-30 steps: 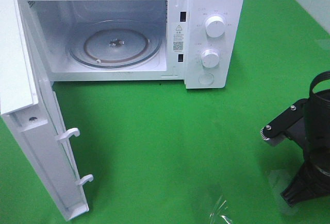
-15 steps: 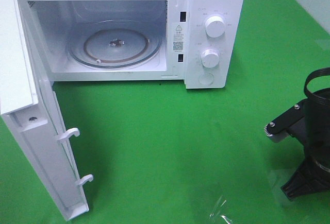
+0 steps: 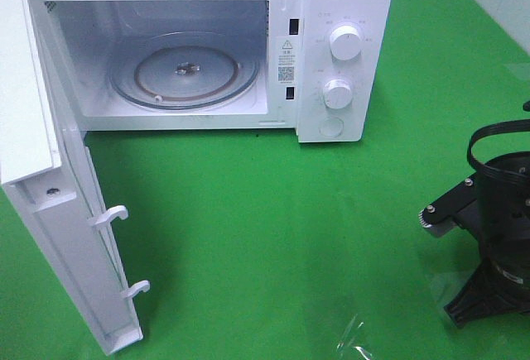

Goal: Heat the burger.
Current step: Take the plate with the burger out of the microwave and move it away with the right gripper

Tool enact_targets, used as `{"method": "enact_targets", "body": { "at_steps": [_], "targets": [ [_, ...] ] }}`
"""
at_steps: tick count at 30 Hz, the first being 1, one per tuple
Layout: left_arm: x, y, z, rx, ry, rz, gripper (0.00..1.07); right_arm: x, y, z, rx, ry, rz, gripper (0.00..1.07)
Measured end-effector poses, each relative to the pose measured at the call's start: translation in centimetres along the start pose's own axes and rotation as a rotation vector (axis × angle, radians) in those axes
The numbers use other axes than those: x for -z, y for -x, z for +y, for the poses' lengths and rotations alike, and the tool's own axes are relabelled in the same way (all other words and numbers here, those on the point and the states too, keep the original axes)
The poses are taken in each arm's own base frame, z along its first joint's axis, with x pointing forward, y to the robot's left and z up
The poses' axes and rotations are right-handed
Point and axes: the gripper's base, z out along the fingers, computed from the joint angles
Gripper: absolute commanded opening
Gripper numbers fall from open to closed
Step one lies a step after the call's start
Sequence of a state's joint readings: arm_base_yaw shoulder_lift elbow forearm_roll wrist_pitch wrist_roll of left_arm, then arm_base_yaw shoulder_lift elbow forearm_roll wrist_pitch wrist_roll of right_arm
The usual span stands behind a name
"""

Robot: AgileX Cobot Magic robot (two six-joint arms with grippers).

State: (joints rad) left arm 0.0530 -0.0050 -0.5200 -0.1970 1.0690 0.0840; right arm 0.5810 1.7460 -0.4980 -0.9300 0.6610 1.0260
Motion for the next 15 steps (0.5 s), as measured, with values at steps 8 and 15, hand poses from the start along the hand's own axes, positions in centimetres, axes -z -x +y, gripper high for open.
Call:
{"method": "enact_targets", "body": {
  "at_steps": [8, 15],
  "targets": [
    [0.00, 0.00, 0.00, 0.000, 0.000, 0.000, 0.98, -0.33, 0.04, 0.19, -0.008, -0.002, 0.004, 0.03],
    [0.00, 0.00, 0.00, 0.000, 0.000, 0.000, 0.98, -0.35, 0.01, 0.16, -0.022, -0.006, 0.008, 0.20]
  ]
}}
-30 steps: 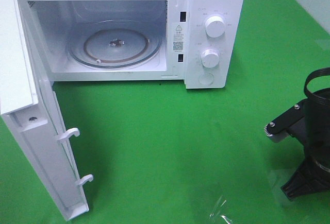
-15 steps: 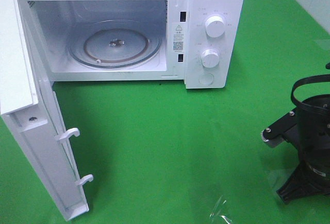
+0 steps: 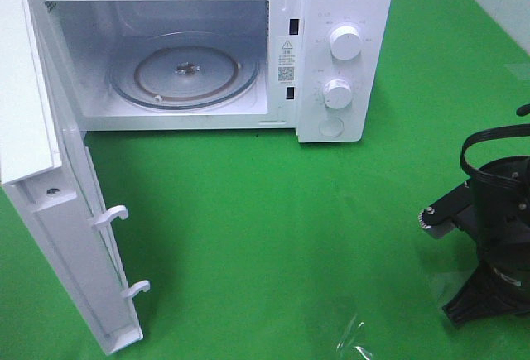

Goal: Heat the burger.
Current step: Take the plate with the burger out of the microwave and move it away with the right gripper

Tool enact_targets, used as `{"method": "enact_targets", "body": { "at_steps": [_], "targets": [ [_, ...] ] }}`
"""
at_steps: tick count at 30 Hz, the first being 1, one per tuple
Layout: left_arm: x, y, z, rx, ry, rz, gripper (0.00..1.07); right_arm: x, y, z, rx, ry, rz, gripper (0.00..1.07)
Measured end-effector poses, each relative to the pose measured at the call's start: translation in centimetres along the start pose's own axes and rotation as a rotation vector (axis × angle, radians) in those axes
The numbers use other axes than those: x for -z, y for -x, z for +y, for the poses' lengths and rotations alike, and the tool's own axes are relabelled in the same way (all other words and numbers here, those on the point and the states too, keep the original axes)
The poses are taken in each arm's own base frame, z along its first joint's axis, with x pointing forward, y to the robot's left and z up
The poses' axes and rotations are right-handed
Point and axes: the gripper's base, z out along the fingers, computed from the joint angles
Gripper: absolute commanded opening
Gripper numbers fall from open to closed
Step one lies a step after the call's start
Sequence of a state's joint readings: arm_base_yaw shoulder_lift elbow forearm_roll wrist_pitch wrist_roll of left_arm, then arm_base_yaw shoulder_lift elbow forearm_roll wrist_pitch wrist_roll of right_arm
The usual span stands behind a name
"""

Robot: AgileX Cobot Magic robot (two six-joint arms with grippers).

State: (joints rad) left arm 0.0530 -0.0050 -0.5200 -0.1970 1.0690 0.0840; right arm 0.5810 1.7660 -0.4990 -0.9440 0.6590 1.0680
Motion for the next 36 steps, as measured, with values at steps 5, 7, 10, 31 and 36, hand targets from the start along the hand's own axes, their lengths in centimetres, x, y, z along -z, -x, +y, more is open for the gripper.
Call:
{"method": "enact_targets", "body": {
  "at_steps": [5, 7, 10, 31, 36],
  "targets": [
    [0.0, 0.0, 0.0, 0.000, 0.000, 0.000, 0.98, 0.3, -0.1, -0.1, -0.030, 0.007, 0.006, 0.42],
    [0.0, 0.0, 0.0, 0.000, 0.000, 0.000, 0.98, 0.8, -0.1, -0.3, -0.058, 0.019, -0.009, 0.50],
    [0.0, 0.0, 0.0, 0.000, 0.000, 0.000, 0.98, 1.9, -0.1, -0.8, -0.102, 0.044, -0.039, 0.57],
    [0.0, 0.0, 0.0, 0.000, 0.000, 0.000, 0.98, 10.4, -2.2, -3.8, -0.023, 0.341, -0.343, 0.76],
    [0.0, 0.0, 0.0, 0.000, 0.000, 0.000, 0.98, 12.5, -3.4, -4.6, -0.031, 0.415, -0.445, 0.76]
  ]
}}
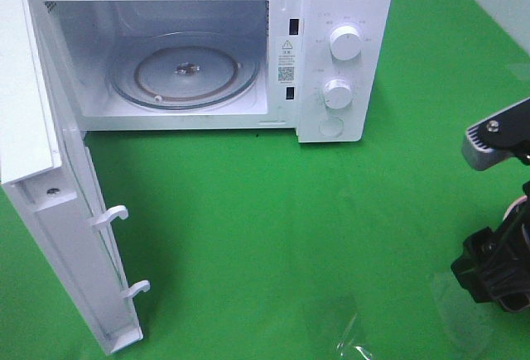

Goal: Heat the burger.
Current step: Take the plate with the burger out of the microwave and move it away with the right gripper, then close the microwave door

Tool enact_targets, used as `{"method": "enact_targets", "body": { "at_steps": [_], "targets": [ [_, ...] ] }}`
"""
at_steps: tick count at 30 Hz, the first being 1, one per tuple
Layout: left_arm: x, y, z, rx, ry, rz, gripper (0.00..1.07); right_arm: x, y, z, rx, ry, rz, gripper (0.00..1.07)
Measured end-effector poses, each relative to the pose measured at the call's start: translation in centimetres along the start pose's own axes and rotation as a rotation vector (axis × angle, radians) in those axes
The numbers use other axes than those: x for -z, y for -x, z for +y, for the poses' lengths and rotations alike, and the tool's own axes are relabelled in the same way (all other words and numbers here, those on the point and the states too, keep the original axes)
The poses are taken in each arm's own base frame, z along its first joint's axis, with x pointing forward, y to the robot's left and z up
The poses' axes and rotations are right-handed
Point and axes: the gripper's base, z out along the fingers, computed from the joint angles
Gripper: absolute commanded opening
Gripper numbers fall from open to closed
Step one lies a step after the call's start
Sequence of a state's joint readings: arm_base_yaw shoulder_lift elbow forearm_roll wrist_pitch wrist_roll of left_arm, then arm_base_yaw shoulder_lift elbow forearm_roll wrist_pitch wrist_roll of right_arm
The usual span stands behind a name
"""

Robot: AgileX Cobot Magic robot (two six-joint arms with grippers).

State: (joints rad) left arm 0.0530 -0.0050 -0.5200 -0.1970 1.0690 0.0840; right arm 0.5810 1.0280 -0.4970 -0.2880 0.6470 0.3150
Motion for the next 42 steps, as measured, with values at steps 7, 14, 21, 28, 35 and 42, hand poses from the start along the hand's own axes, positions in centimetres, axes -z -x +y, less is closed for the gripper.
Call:
{"method": "enact_targets", "body": {
  "at_steps": [7, 14, 21, 28, 35, 42],
  "targets": [
    [0.0, 0.0, 0.0, 0.000, 0.000, 0.000, 0.98, 3.7, -0.2, -0.4, -0.017, 0.037, -0.079, 0.76],
    [0.0, 0.0, 0.0, 0.000, 0.000, 0.000, 0.98, 6.8, -1.4, -1.0, -0.028, 0.041, -0.139, 0.76],
    [0.0, 0.0, 0.0, 0.000, 0.000, 0.000, 0.98, 8.8, -3.1, -1.6, -0.042, 0.039, -0.198, 0.76],
    [0.0, 0.0, 0.0, 0.000, 0.000, 0.000, 0.98, 10.5, -5.0, -2.1, -0.063, 0.036, -0.247, 0.76],
    [0.0, 0.0, 0.0, 0.000, 0.000, 0.000, 0.98, 11.7, -7.6, -2.8, -0.102, 0.009, -0.371, 0.76],
    [0.0, 0.0, 0.0, 0.000, 0.000, 0.000, 0.98, 12.6, -9.8, -2.7, -0.181, -0.057, -0.525, 0.76]
  ]
}}
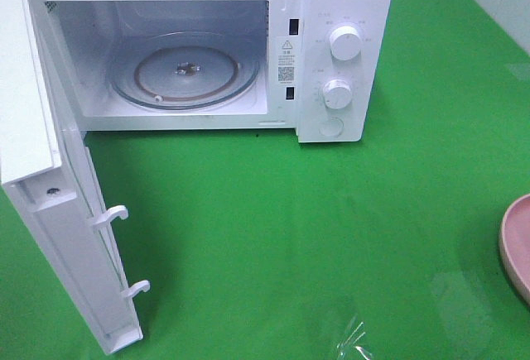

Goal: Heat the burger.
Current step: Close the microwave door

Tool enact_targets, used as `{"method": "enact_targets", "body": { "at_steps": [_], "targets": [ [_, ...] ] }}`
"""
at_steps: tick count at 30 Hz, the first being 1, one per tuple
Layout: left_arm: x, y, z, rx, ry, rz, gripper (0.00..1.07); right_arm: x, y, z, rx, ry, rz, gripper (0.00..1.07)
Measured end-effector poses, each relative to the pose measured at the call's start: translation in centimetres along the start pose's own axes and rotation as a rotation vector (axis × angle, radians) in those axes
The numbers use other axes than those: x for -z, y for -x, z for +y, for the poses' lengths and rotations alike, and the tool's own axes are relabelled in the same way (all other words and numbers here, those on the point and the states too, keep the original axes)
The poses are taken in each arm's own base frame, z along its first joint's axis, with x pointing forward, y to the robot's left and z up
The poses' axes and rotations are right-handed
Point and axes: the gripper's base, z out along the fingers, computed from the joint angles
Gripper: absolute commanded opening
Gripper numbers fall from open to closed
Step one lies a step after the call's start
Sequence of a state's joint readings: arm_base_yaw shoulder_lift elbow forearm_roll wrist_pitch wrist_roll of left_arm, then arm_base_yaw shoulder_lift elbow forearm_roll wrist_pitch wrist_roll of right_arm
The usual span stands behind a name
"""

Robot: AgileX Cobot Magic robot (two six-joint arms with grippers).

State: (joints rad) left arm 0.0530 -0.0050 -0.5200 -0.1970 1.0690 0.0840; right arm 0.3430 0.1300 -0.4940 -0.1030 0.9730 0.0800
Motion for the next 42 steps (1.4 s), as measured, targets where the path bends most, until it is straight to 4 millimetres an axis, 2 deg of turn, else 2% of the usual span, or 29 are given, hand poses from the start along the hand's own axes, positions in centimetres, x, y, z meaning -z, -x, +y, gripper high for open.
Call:
{"method": "enact_targets", "body": {
  "at_steps": [11, 42],
  "targets": [
    [0.0, 0.0, 0.0, 0.000, 0.000, 0.000, 0.98, 2.0, -1.0, 0.0, -0.068, -0.126, -0.133, 0.76],
    [0.0, 0.0, 0.0, 0.000, 0.000, 0.000, 0.98, 2.0, -1.0, 0.0, -0.095, -0.155, -0.134, 0.76]
  ]
}}
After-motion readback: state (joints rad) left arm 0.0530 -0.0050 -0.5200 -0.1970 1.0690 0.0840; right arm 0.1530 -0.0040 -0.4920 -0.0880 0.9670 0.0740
